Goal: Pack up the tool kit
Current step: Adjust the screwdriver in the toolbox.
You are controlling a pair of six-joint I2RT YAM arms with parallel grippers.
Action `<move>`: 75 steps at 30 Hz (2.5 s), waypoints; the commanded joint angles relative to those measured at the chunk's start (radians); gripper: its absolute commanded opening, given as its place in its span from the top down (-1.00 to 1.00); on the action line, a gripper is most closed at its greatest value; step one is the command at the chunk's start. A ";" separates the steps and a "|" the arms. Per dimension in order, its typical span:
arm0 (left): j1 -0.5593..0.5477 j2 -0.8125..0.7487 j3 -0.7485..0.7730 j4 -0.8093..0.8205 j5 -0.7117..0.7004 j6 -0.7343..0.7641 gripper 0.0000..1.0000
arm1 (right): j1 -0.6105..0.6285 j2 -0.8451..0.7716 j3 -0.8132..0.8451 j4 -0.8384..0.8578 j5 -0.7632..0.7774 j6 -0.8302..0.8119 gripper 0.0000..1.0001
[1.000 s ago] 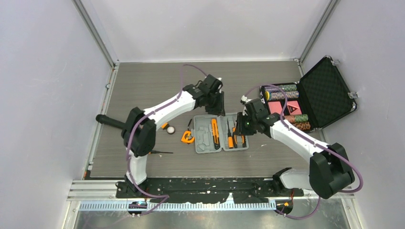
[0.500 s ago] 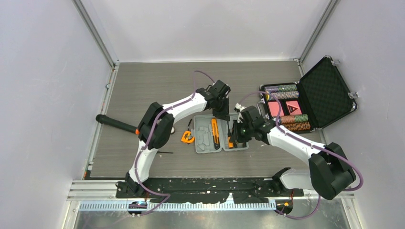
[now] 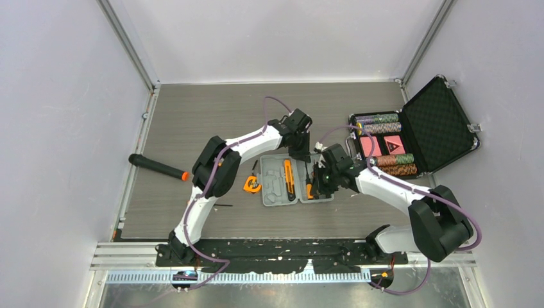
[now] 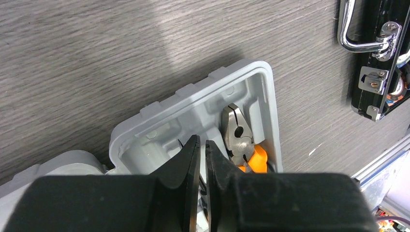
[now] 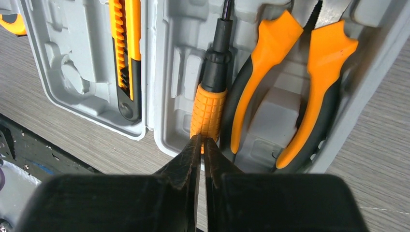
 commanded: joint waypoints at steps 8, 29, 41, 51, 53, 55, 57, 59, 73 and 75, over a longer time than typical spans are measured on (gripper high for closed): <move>0.003 -0.039 0.001 0.032 -0.003 -0.007 0.75 | 0.007 0.036 0.056 -0.084 0.023 -0.027 0.79; 0.000 -0.077 -0.039 0.046 -0.101 -0.050 0.74 | 0.006 0.054 0.069 -0.093 0.033 -0.019 0.79; -0.011 -0.026 -0.027 0.033 -0.071 -0.066 0.82 | 0.006 0.060 0.072 -0.091 0.027 -0.015 0.79; -0.026 -0.002 -0.014 -0.014 -0.103 -0.055 1.00 | 0.013 0.125 0.084 -0.145 0.063 -0.038 0.89; -0.027 0.001 0.001 -0.048 -0.116 -0.049 1.00 | 0.017 0.142 0.092 -0.168 0.073 -0.039 0.89; -0.032 0.010 0.021 -0.098 -0.123 -0.046 1.00 | 0.021 0.154 0.098 -0.184 0.089 -0.037 0.89; -0.040 0.017 0.015 -0.120 -0.118 -0.052 1.00 | 0.026 0.160 0.103 -0.199 0.107 -0.034 0.89; -0.048 0.023 0.004 -0.137 -0.104 -0.064 1.00 | 0.032 0.162 0.106 -0.206 0.122 -0.033 0.89; -0.115 0.062 -0.077 -0.239 -0.117 -0.125 1.00 | 0.137 0.209 0.080 -0.191 0.201 -0.023 0.89; -0.114 0.072 -0.078 -0.245 -0.119 -0.132 1.00 | 0.151 0.215 0.095 -0.205 0.215 -0.021 0.89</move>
